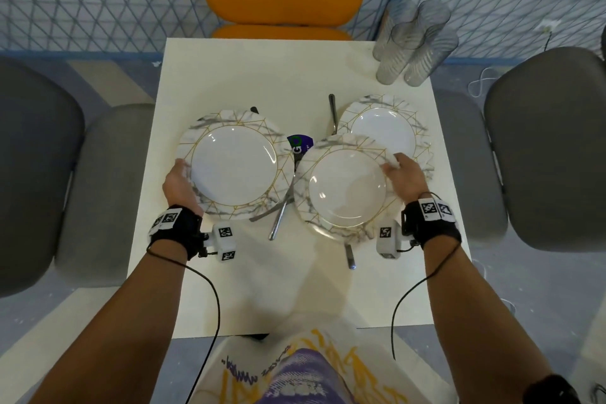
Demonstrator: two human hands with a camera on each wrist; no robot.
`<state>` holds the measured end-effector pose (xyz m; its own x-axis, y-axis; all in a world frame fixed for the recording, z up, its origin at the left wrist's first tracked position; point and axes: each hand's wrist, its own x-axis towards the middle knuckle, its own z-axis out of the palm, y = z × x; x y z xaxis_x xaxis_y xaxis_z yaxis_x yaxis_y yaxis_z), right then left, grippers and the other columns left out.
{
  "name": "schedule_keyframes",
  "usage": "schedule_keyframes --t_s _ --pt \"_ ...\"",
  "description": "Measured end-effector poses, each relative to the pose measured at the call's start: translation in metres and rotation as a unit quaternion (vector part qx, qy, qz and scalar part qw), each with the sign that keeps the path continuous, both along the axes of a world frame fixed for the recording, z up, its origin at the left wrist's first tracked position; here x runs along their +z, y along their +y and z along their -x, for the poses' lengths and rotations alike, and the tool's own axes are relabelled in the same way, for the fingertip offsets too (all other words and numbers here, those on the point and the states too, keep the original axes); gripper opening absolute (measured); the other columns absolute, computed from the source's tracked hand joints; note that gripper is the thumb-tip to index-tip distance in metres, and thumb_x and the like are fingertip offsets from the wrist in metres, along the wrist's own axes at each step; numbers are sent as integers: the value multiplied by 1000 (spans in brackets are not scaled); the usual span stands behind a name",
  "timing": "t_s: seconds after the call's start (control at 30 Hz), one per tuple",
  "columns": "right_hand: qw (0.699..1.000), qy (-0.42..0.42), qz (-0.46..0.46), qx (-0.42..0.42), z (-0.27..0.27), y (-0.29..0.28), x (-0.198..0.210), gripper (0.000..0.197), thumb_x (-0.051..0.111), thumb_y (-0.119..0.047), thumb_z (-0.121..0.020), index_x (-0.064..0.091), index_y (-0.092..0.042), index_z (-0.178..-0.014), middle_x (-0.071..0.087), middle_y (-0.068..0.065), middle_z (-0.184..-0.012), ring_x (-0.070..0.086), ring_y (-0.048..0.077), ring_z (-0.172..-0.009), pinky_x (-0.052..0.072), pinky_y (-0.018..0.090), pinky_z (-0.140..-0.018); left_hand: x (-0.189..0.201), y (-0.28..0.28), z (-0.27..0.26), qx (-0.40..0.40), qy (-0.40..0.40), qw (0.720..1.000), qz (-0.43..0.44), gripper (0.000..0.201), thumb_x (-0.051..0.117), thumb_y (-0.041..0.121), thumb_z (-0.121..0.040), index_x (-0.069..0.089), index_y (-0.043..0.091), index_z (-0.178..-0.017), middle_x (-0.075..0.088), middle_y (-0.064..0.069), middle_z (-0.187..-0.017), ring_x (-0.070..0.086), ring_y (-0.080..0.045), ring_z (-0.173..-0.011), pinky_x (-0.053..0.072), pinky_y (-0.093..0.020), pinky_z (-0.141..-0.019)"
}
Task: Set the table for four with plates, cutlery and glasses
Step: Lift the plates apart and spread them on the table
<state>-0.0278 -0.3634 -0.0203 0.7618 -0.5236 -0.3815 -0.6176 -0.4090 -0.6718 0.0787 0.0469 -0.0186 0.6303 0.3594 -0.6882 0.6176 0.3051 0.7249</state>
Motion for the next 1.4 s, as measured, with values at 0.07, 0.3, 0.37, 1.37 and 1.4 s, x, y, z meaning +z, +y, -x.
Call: schedule_keyframes --t_s 0.07,0.3,0.37,1.37,1.4 --pt "998 -31 19 -50 -4 -12 15 14 54 -25 -95 64 -18 -103 64 3 -102 56 26 -96 44 35 -85 0 2 -4 10 -4 1000 1 16 62 46 -84 65 30 -83 73 10 -100 62 -18 -85 46 -28 -71" --pt "971 -106 -122 -176 -32 1 28 37 66 -26 -80 67 -9 -113 62 12 -104 57 26 -100 47 41 -95 -1 -25 2 -10 -7 1000 25 20 64 47 -80 64 28 -75 68 6 -82 49 -19 -65 35 -28 -56" --pt "972 -102 -141 -156 -38 18 23 27 62 -18 -86 67 -1 -106 63 14 -98 58 29 -98 48 41 -94 0 -44 8 -41 0 998 46 23 59 44 -90 64 26 -76 68 9 -72 44 -16 -59 32 -27 -57" --pt "967 165 185 -49 -77 -125 -28 71 67 -47 -89 39 -21 -149 37 15 -152 28 41 -140 29 55 -115 -9 -138 0 -118 -89 989 6 29 79 43 -90 77 26 -114 79 1 -113 73 -21 -111 57 -48 -101" --pt "966 178 186 -34 -77 -129 -32 70 68 -49 -88 42 -22 -147 39 15 -151 29 41 -140 29 55 -115 -8 -140 1 -117 -88 989 -1 29 78 43 -90 76 27 -114 78 2 -114 73 -19 -111 57 -46 -101"
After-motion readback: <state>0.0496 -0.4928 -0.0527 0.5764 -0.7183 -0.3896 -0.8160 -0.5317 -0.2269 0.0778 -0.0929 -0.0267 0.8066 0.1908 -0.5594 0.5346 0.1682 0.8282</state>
